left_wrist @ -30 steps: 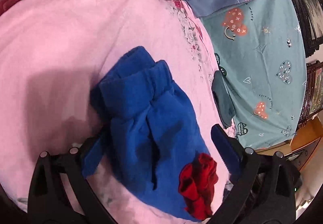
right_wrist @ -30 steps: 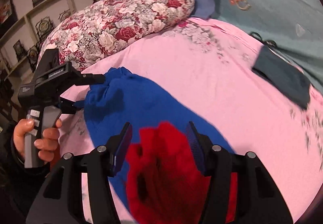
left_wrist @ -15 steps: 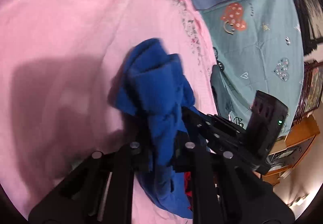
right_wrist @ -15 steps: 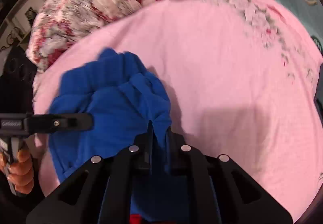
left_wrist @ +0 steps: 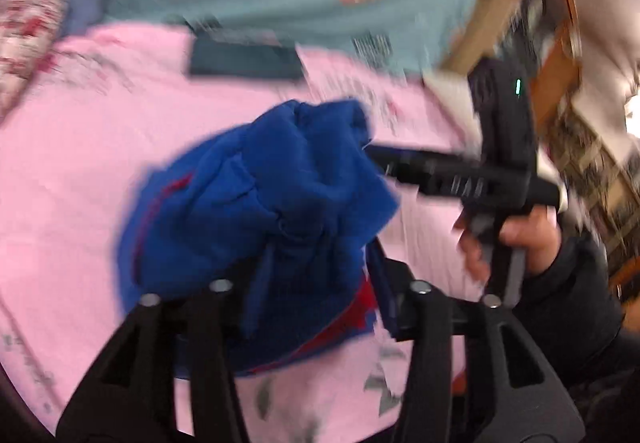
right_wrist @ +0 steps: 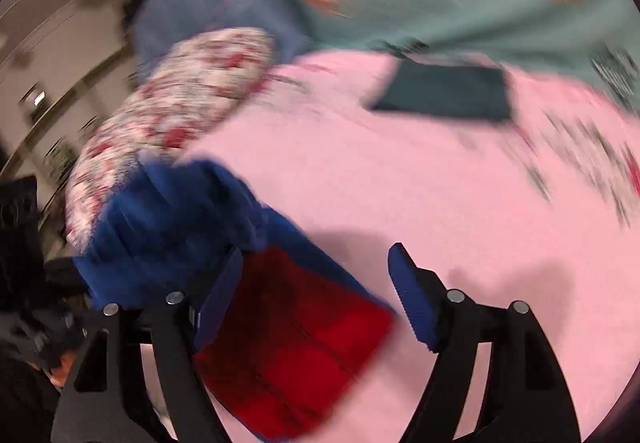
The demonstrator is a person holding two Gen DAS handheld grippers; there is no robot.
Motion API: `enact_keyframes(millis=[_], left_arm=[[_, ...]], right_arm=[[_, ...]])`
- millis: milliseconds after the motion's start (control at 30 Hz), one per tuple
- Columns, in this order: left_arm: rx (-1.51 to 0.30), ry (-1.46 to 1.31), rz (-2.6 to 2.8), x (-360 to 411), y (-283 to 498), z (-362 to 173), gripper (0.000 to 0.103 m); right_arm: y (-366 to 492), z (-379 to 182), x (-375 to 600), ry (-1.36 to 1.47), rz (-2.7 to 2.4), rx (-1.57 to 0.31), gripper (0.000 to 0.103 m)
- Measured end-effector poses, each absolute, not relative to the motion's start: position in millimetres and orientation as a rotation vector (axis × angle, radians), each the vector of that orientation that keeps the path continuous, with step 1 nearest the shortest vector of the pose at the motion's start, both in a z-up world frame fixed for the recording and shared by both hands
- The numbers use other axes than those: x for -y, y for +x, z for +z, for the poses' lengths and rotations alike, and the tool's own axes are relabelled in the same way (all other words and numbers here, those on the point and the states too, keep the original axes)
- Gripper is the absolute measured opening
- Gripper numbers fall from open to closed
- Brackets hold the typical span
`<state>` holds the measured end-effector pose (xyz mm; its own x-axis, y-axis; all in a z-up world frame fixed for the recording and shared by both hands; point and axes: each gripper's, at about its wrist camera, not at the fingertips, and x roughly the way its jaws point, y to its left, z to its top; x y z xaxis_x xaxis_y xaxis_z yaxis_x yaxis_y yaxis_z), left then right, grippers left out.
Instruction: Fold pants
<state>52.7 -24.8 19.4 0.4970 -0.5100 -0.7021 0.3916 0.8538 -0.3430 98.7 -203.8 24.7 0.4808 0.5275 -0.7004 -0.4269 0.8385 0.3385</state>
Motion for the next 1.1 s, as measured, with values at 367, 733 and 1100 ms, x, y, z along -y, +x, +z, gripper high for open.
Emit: enact_keyframes(millis=[367,733,1100], left_arm=[[-0.781,-0.304,-0.632,-28.7,3.7,52.4,0.092],[-0.827,-0.503,-0.357,-104.3,30.9,11.7,0.096],[-0.997,-0.253,-0.385,-28.8,57.6,-57.5,0.098]], right_arm=[[63.6,11.2,244.9,0.410,0.587,-0.972,0.078],[56.6,2.7,140.9,0.105,0.666,-1.021,0.032],[43.4,-22.1,199.8,0.178,0.466,-1.129,0.057]])
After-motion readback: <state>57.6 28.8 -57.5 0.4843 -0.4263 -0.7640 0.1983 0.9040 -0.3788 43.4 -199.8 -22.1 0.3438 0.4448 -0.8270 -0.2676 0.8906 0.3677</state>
